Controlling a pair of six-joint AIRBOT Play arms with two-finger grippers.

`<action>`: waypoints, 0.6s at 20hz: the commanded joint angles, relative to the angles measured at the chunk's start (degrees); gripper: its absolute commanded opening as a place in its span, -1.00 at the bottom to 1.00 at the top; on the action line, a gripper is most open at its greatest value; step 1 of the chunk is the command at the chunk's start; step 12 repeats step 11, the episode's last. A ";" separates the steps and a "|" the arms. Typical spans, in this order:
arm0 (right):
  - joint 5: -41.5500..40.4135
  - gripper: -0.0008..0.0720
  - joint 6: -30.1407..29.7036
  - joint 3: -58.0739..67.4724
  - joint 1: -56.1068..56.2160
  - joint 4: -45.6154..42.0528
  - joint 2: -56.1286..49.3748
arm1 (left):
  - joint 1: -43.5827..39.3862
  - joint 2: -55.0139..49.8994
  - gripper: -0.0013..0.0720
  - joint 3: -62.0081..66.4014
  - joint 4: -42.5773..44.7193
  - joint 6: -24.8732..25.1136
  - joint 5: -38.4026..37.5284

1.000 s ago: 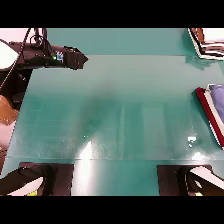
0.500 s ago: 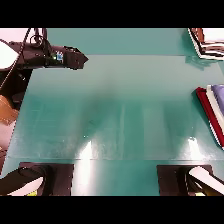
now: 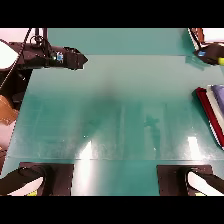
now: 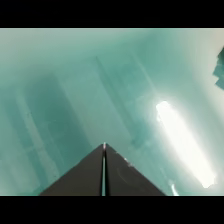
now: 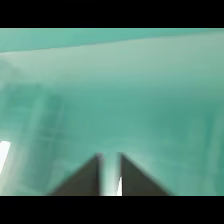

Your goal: Fold the shirts.

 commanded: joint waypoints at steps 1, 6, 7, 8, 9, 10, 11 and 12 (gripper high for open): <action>-3.74 -0.93 -0.24 0.09 10.01 0.35 0.04 | -0.02 -0.02 -0.90 -0.02 -0.07 0.00 0.72; -3.32 -0.93 -0.24 0.09 11.80 0.44 0.04 | -0.02 -0.02 -0.90 0.00 -0.07 0.00 0.72; -2.95 -0.93 -0.24 0.09 11.76 0.44 0.04 | -0.02 -0.02 -0.90 0.00 -0.07 0.00 0.72; -2.47 -0.93 -0.24 0.09 11.58 0.42 0.04 | -0.02 -0.02 -0.90 0.00 -0.07 0.00 0.74; -2.08 -0.93 -0.24 0.07 11.34 0.44 0.04 | -0.02 -0.02 -0.90 0.00 -0.07 0.00 0.72; -1.92 -0.93 -0.24 0.09 11.37 0.44 0.04 | -0.02 -0.02 -0.90 -0.02 -0.07 0.00 0.74; -1.92 -0.93 -0.24 0.09 11.37 0.44 0.04 | -0.02 -0.02 -0.90 0.00 -0.07 0.00 0.74; -1.92 -0.93 -0.24 0.09 11.37 0.44 0.04 | -0.02 -0.02 -0.90 0.00 -0.07 0.00 0.74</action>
